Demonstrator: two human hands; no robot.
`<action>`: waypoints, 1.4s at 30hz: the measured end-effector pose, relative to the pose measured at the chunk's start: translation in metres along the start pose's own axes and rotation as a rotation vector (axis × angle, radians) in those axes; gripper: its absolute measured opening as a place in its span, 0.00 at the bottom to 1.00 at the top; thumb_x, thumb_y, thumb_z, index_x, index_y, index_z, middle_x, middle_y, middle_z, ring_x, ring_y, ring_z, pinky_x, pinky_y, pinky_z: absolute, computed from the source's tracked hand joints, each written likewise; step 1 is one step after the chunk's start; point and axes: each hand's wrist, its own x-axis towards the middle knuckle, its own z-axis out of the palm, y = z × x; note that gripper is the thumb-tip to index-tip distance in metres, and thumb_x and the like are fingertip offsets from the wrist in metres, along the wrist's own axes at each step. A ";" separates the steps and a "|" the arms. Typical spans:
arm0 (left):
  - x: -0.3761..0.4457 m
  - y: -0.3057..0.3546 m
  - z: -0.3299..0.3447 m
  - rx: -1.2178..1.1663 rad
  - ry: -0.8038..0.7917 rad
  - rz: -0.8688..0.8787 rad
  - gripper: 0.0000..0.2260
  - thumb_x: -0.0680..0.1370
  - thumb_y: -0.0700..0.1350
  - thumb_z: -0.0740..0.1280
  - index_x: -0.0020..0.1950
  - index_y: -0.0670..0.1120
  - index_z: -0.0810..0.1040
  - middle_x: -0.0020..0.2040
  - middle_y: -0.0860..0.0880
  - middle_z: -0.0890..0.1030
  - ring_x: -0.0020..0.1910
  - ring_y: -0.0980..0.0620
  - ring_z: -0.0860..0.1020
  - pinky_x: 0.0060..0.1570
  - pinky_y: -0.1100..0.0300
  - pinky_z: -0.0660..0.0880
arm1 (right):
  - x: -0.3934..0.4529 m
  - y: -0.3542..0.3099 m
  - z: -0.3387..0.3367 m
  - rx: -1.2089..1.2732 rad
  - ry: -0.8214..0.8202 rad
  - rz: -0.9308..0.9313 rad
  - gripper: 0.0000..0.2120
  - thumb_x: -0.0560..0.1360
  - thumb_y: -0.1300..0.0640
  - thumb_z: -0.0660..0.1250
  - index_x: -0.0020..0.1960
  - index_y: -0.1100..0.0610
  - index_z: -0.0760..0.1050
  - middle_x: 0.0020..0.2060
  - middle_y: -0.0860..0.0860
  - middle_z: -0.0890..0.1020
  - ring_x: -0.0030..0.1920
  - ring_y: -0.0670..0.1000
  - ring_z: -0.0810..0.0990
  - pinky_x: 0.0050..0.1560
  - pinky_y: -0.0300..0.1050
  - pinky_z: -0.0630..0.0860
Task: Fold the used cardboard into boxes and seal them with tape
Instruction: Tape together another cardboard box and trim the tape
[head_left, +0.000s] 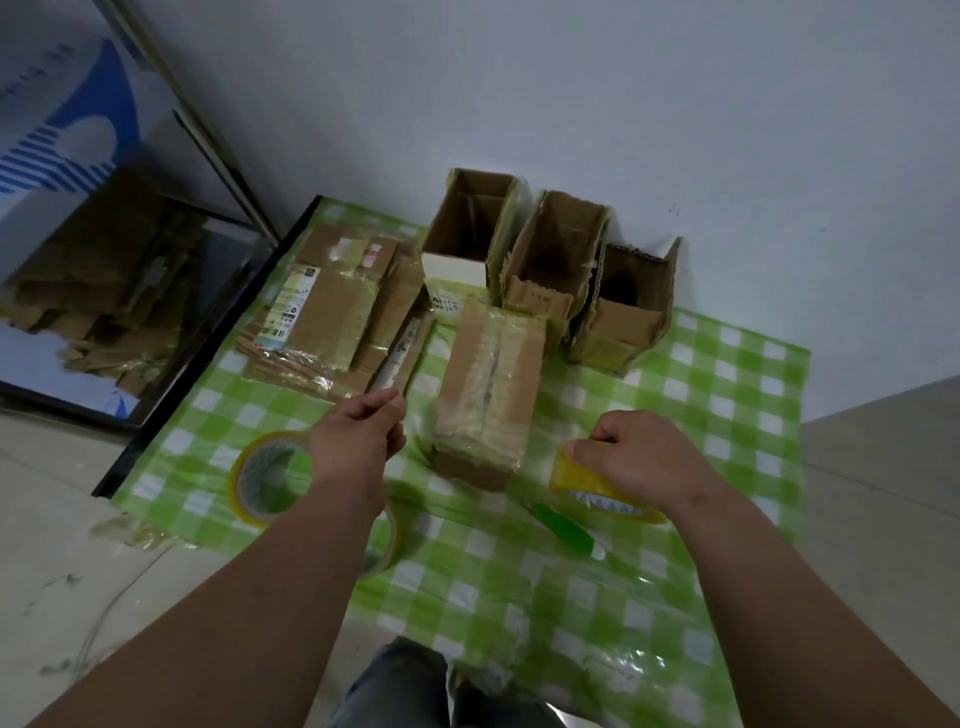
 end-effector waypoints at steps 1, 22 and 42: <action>0.001 -0.001 0.000 0.004 0.001 0.001 0.05 0.76 0.35 0.71 0.45 0.45 0.82 0.37 0.46 0.80 0.32 0.54 0.75 0.34 0.64 0.77 | 0.001 0.000 0.001 -0.004 -0.005 0.007 0.14 0.75 0.40 0.67 0.37 0.48 0.73 0.37 0.47 0.76 0.44 0.52 0.77 0.43 0.47 0.71; 0.003 -0.015 0.018 0.600 -0.068 0.016 0.19 0.76 0.46 0.72 0.67 0.47 0.77 0.49 0.52 0.77 0.34 0.55 0.73 0.53 0.48 0.80 | 0.017 -0.012 0.039 -0.409 0.107 0.088 0.21 0.77 0.33 0.53 0.42 0.49 0.70 0.45 0.48 0.80 0.52 0.52 0.79 0.62 0.55 0.60; -0.007 -0.003 0.013 0.821 -0.274 0.232 0.10 0.80 0.49 0.65 0.56 0.47 0.82 0.47 0.51 0.82 0.45 0.53 0.78 0.44 0.61 0.70 | 0.000 -0.025 0.063 -0.396 0.243 -0.204 0.13 0.72 0.47 0.61 0.48 0.48 0.82 0.70 0.47 0.71 0.69 0.53 0.65 0.70 0.58 0.42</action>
